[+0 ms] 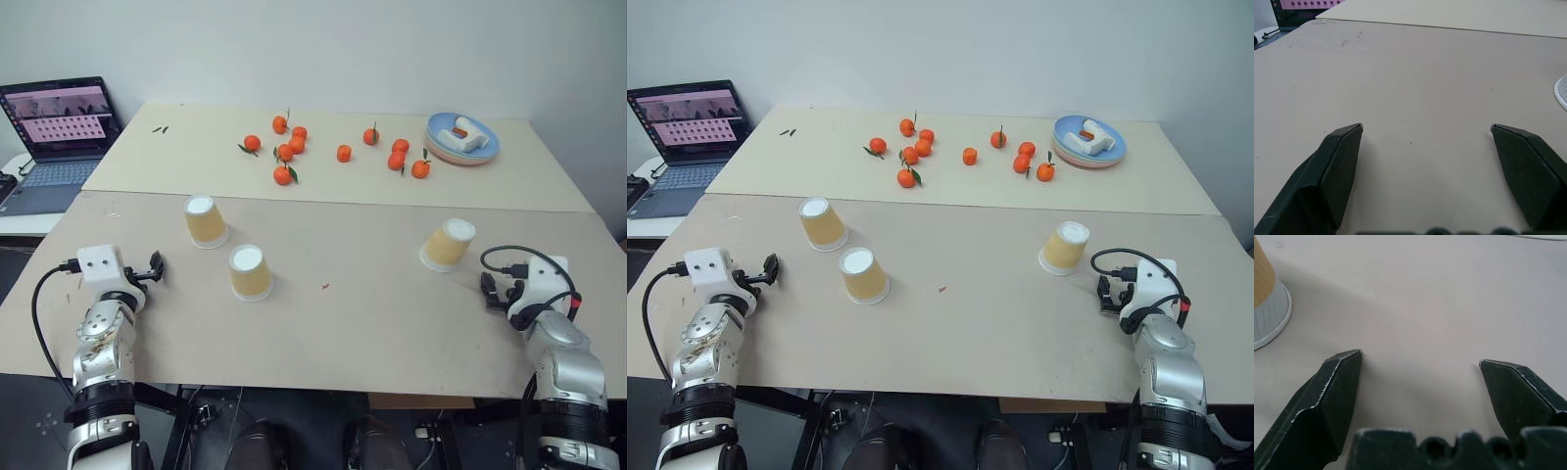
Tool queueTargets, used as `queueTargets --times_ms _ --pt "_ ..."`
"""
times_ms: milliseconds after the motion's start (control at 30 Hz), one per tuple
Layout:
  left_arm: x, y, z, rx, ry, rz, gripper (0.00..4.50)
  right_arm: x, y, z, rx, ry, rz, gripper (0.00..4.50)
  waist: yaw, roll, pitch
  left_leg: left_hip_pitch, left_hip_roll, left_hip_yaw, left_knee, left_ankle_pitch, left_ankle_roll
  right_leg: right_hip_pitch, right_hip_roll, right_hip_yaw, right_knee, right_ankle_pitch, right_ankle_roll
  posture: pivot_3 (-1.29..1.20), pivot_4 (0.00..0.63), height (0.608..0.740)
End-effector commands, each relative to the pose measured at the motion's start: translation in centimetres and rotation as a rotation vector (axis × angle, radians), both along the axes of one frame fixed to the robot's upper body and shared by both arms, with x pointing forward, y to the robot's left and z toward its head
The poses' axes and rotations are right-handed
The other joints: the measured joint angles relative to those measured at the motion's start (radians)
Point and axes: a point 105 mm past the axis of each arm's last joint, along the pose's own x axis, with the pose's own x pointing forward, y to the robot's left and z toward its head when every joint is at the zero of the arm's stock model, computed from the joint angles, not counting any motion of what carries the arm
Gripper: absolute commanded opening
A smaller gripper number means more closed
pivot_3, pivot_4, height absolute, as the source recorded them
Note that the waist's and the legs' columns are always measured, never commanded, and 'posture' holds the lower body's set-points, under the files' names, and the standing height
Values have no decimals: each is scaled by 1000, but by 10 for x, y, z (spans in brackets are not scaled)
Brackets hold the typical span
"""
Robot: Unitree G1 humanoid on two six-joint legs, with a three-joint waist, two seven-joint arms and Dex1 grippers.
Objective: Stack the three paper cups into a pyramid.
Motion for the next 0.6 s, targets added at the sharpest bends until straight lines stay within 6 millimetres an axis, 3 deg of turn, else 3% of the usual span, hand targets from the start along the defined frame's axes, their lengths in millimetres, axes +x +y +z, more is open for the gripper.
queueTargets --times_ms 33,233,300,333,467,600 --pt "2 -10 8 11 -30 -91 4481 2 6 19 -38 -37 66 4500 0 0 0 0 0 0 0 0 0 0 0 0 0 0 0 0 150 703" --pt "-12 -56 24 40 -21 -482 4481 -19 81 35 -40 82 615 4500 -1 0 0 -1 0 1 -2 0 0 -1 0 1 -1 0 0 0 150 703" --pt "-16 -62 28 41 -16 -530 4481 -26 92 40 -36 113 694 4500 -2 0 0 -1 1 0 -2 0 0 -2 0 1 -1 0 0 0 150 703" --pt "-21 -70 32 59 -5 -590 4481 -31 107 48 -13 120 787 4500 -1 0 0 -1 1 0 -1 0 0 -1 0 1 -1 0 0 0 150 703" --pt "-49 -111 39 134 76 -913 4481 -66 198 86 -21 130 1326 4500 -15 1 0 0 2 0 -2 0 0 -1 0 3 -3 0 -1 0 150 703" --pt "-64 -132 42 215 142 -1109 4481 -52 236 105 -111 63 1426 4500 -12 1 0 1 3 -2 -3 0 0 0 0 3 -4 2 -3 0 150 703"
